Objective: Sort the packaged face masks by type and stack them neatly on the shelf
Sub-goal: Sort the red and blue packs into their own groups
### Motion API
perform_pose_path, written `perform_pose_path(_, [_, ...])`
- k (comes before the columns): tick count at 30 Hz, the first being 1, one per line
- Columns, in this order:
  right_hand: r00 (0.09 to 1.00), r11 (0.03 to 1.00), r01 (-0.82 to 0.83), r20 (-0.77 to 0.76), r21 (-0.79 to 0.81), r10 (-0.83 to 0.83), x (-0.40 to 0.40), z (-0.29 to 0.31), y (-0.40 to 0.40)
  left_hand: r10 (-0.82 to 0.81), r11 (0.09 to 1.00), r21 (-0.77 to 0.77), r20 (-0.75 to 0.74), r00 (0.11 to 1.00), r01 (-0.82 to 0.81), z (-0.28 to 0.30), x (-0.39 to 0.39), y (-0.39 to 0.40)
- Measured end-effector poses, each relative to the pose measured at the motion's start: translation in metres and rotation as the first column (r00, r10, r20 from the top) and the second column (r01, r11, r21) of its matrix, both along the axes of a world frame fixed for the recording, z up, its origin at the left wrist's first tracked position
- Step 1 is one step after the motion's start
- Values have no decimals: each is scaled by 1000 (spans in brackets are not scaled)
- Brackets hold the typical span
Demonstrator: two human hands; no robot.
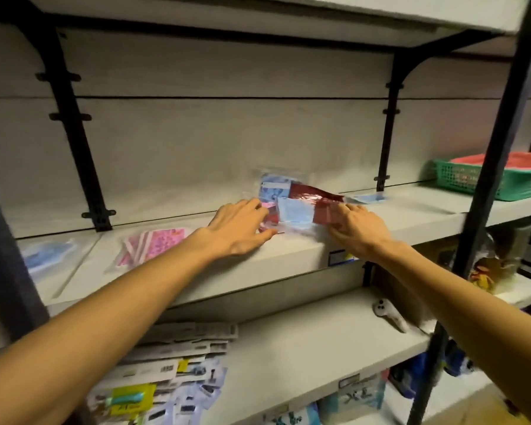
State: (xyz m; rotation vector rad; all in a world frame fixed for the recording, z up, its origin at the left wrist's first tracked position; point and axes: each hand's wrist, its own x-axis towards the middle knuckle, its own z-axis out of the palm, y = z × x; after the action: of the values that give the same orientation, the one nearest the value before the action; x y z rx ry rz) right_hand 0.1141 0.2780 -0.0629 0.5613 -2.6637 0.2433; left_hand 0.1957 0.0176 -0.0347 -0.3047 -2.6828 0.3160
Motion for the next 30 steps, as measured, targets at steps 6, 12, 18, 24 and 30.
perform_pose_path(6, [988, 992, 117, 105, -54, -111, -75, 3, 32, 112, 992, 53, 54, 992, -115, 1, -68, 22])
perform_pose_path(12, [945, 991, 116, 315, -67, -89, -139, 5, 55, 224, 971, 82, 25, 974, -225, -1, -115, 47])
perform_pose_path(18, [883, 993, -62, 458, -105, 104, -183, 2, 57, 353, 922, 128, 117, 928, -366, -7, -160, 72])
perform_pose_path(24, [899, 952, -140, 367, -274, 238, -210, -7, 54, 310, 923, 166, 211, 927, -346, -13, -182, 104])
perform_pose_path(30, [930, 905, -85, 294, -416, 222, -221, -19, 63, 273, 857, 368, 269, 924, -361, -16, -187, 117])
